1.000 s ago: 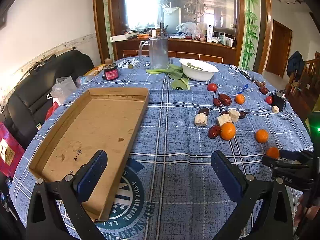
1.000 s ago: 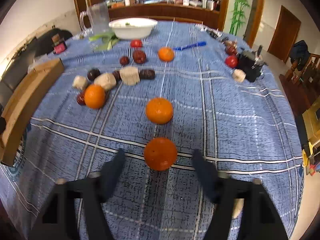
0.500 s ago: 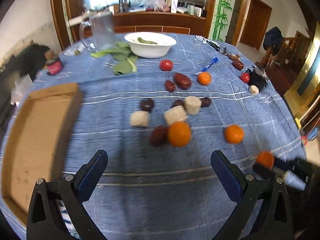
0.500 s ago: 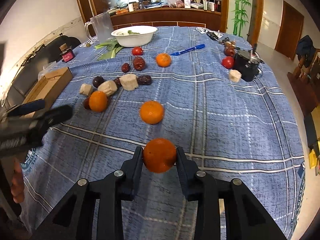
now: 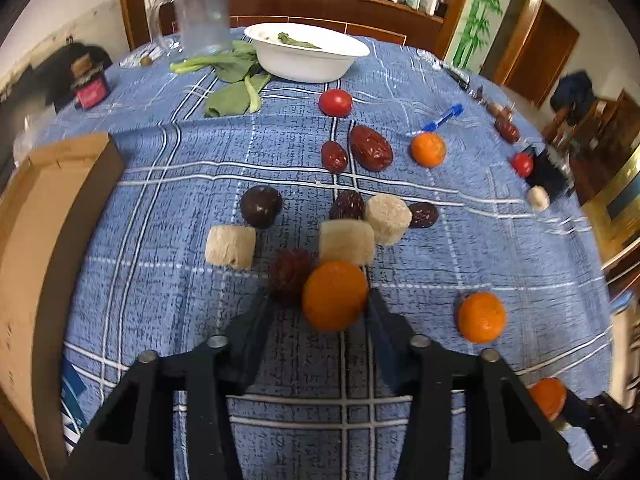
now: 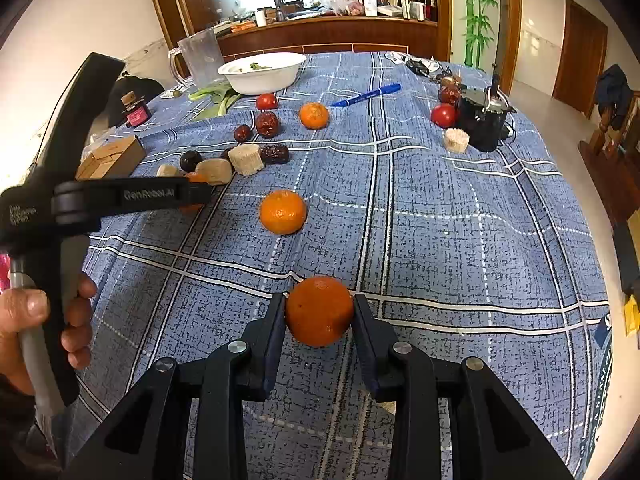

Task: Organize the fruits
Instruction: 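Grasp a mandarin orange with the right tool while the left tool grasps another orange, then carry both held oranges toward the cardboard tray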

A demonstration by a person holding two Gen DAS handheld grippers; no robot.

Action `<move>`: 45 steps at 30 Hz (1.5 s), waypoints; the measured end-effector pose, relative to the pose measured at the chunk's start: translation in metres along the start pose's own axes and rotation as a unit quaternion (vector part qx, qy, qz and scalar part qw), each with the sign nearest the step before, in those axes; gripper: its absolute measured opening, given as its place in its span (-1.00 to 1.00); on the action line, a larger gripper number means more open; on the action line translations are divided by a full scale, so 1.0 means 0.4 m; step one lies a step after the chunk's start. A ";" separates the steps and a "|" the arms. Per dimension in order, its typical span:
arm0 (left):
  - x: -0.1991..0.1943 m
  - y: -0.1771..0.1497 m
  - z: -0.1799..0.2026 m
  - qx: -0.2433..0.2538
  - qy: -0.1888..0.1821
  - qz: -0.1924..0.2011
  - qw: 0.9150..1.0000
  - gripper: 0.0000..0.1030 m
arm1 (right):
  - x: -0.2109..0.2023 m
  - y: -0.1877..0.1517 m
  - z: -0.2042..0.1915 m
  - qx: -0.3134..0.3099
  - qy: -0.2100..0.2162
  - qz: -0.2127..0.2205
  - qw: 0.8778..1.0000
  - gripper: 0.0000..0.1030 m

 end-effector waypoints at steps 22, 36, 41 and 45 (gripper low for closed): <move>-0.219 -0.201 -0.091 0.030 -0.079 -0.008 0.996 -0.47 | -0.063 -0.043 -0.045 -0.003 -0.008 0.019 1.000 -0.32; -0.182 -0.200 -0.081 0.061 -0.088 -0.003 0.994 -0.39 | -0.054 -0.084 -0.040 0.001 -0.048 -0.008 0.999 -0.32; -0.206 -0.197 -0.117 0.039 -0.094 0.001 0.995 -0.39 | -0.061 -0.085 -0.040 0.008 -0.049 -0.004 0.999 -0.32; -0.255 -0.189 -0.134 0.047 -0.095 0.019 0.994 -0.39 | -0.080 -0.060 -0.067 0.002 -0.047 0.011 0.999 -0.32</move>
Point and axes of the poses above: each gripper's, at about its wrist camera, not at the fingertips, and x roughly the way its jaws point, z to its right, y to its top, the point moved 7 cm from there along x, roughly the way its jaws point, and after that the axes turned 12 degrees about z, right-handed, at the moved point
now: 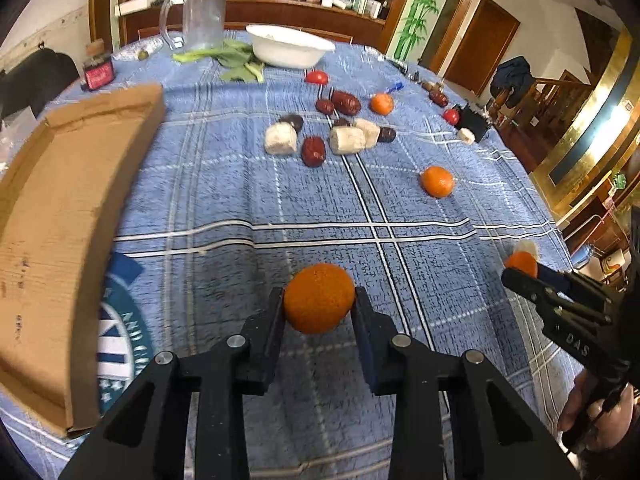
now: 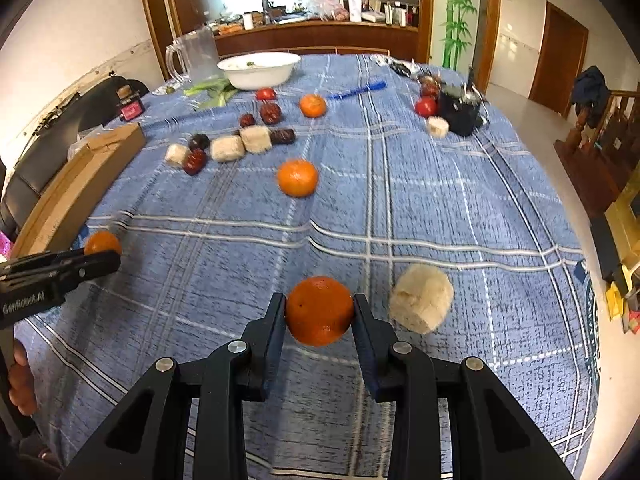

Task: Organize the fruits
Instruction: 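Carry both held oranges toward the cardboard tray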

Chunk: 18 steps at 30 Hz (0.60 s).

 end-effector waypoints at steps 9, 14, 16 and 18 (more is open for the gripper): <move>-0.127 0.033 -0.087 -0.015 0.007 0.047 0.999 -0.38 | 0.007 0.065 -0.172 -0.040 0.042 0.011 0.998 -0.32; -0.192 0.049 -0.220 -0.049 0.046 0.071 0.995 -0.38 | 0.040 0.106 -0.328 -0.069 0.089 0.008 0.994 -0.32; -0.212 0.052 -0.276 -0.064 0.063 0.078 0.993 -0.38 | 0.056 0.126 -0.390 -0.080 0.107 0.006 0.991 -0.31; -0.232 0.050 -0.343 -0.080 0.082 0.082 0.990 -0.38 | 0.073 0.149 -0.458 -0.088 0.130 0.004 0.988 -0.31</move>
Point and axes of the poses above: each gripper's, at about its wrist camera, not at the fingertips, and x roughly the way its jaws point, z to its right, y to its top, the point moved 7 cm from there along x, roughly the way its jaws point, and after that the axes turned 12 degrees about z, right-handed, at the moved point
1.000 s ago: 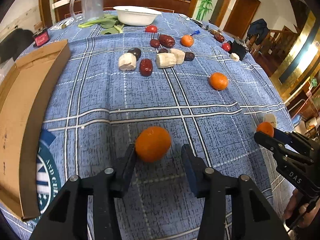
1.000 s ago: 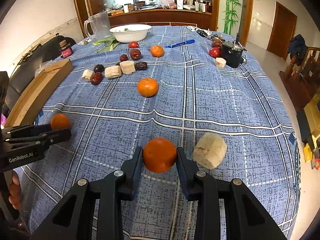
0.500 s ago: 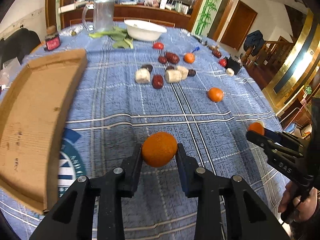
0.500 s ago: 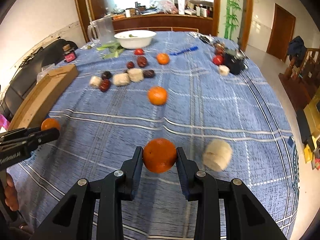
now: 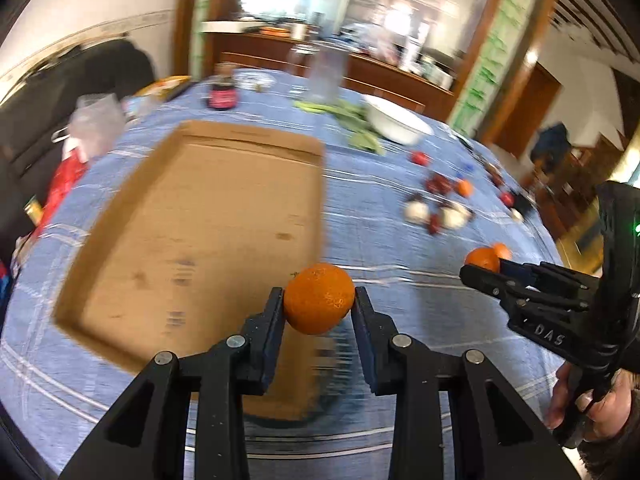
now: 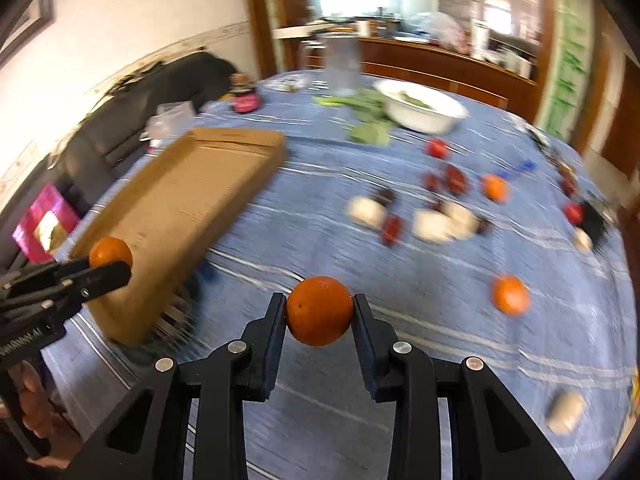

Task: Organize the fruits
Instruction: 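Carry both held oranges toward the cardboard tray, then lower both oranges into the cardboard tray and open both tools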

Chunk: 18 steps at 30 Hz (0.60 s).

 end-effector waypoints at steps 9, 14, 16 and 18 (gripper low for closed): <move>0.001 0.024 -0.277 -0.045 0.087 0.002 0.995 -0.37 | 0.193 0.106 -0.254 -0.054 0.076 -0.023 0.995 -0.30; 0.018 0.016 -0.368 -0.056 0.105 -0.010 0.993 -0.37 | 0.307 0.127 -0.399 -0.084 0.118 -0.046 0.988 -0.30; 0.031 0.014 -0.383 -0.057 0.105 -0.015 0.993 -0.37 | 0.346 0.128 -0.447 -0.099 0.127 -0.055 0.985 -0.30; 0.041 0.006 -0.393 -0.054 0.106 -0.022 0.993 -0.37 | 0.382 0.128 -0.481 -0.108 0.130 -0.063 0.984 -0.30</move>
Point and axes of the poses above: each gripper's, at about its wrist camera, not at the fingertips, and x roughly the way its jaws point, z to its right, y to its top, the point moved 7 cm from there along x, roughly the way its jaws point, and after that the axes turned 12 degrees about z, right-handed, at the moved point
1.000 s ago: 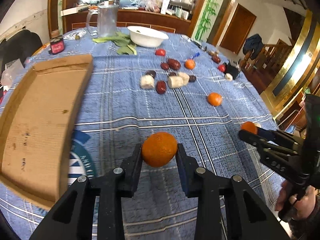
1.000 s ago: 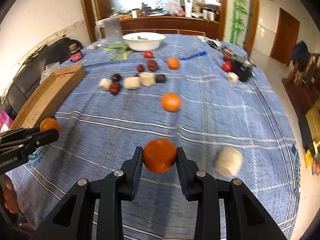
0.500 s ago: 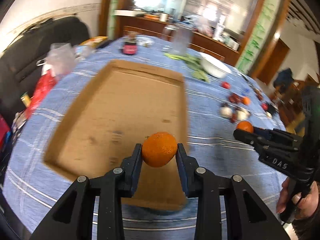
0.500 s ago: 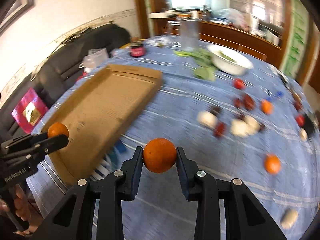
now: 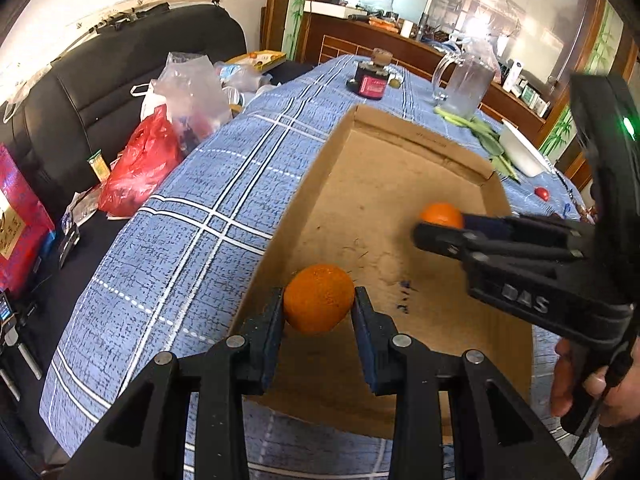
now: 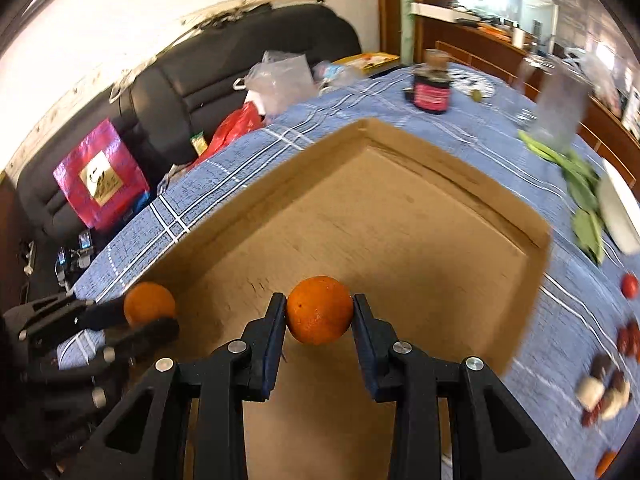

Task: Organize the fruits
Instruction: 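Lower both oranges into the cardboard tray and open both tools, then grasp a white yam chunk with the right tool while the left tool grasps an orange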

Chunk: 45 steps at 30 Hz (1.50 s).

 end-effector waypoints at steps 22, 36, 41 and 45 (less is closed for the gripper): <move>0.001 -0.014 0.011 0.008 0.003 -0.004 1.000 -0.13 | 0.032 0.001 0.004 -0.005 -0.027 -0.017 0.999 0.26; -0.105 -0.011 0.085 0.019 0.041 0.041 0.998 0.08 | -0.239 -0.128 0.105 0.040 -0.065 0.034 0.997 0.26; -0.095 -0.031 0.225 0.046 0.008 0.032 0.998 0.16 | -0.361 -0.240 0.206 0.083 -0.099 0.041 0.991 0.32; -0.079 -0.060 0.372 0.085 -0.026 0.017 0.996 0.29 | -0.458 -0.340 0.330 0.126 -0.142 0.042 0.981 0.32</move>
Point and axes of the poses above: each gripper's, at about its wrist camera, not at the fingertips, and x roughly the way its jaws point, z to its right, y to its top, the point moved 7 cm from there along x, roughly the way its jaws point, and after that the axes turned 12 degrees about z, right-handed, at the moved point
